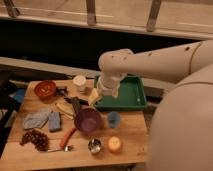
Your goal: Place brush in table surface
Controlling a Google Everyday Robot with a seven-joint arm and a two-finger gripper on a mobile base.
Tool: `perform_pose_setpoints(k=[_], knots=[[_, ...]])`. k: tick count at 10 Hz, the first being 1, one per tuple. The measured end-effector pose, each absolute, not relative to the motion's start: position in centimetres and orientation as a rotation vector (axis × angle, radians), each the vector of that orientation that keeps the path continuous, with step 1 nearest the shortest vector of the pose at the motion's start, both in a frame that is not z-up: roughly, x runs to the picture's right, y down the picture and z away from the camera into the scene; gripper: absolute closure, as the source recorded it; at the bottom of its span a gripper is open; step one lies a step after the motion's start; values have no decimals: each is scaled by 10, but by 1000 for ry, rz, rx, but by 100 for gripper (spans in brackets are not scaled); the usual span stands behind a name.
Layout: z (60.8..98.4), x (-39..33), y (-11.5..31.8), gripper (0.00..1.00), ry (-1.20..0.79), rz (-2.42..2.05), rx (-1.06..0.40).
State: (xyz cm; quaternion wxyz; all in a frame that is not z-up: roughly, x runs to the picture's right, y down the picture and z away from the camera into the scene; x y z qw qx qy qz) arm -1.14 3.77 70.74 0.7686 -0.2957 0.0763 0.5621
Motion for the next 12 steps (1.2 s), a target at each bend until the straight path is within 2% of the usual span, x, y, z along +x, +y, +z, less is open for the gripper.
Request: perform_pose_setpoints(k=[7,12], knots=[[746,-161,-8,20,78,1020,-660],[747,-157,-6,20,99,1027,-661]])
